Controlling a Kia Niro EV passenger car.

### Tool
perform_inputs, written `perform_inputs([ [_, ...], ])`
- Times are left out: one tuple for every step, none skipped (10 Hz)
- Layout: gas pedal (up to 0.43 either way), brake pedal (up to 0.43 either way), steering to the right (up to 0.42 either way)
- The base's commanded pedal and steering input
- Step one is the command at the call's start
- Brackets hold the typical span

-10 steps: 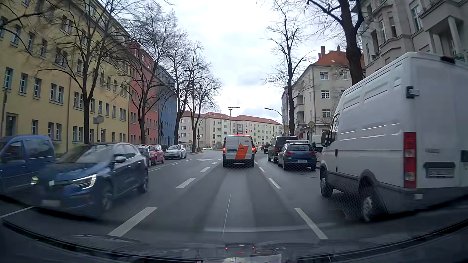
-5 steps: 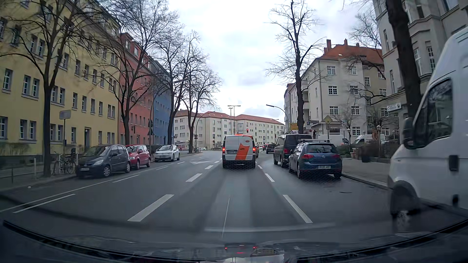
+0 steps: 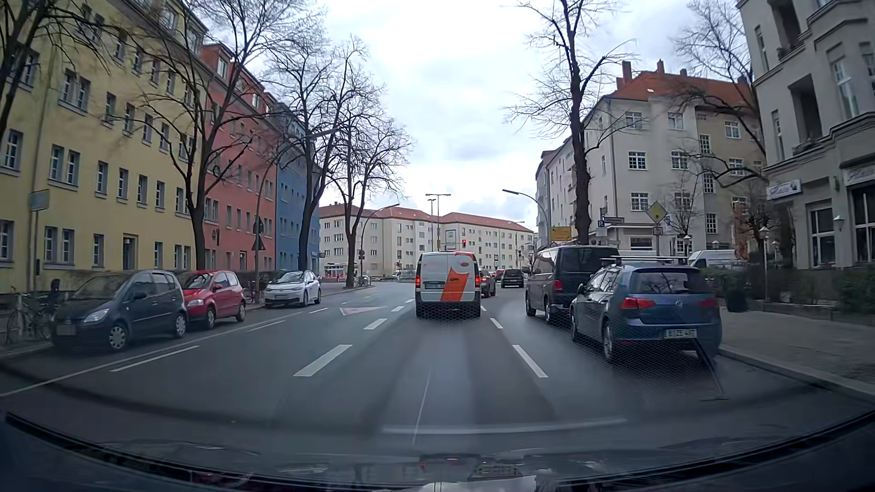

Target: Follow the waypoints while adhering to traffic rules and regulations

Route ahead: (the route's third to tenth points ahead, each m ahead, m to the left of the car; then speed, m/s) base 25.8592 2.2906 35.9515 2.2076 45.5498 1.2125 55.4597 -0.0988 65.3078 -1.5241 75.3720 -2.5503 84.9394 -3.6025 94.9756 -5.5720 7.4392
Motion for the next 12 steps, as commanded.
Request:
perform_inputs([
  [0.000, 0.012, -0.001],
  [0.000, 0.012, 0.000],
  [0.000, 0.012, 0.000],
  [0.000, 0.012, -0.001],
  [0.000, 0.012, 0.000],
  [0.000, 0.012, 0.000],
  [0.000, 0.012, 0.000],
  [0.000, 0.012, 0.000],
  [0.000, 0.012, 0.000],
  [0.000, 0.012, 0.000],
  [0.000, 0.012, 0.000],
  [0.000, 0.012, 0.000],
])
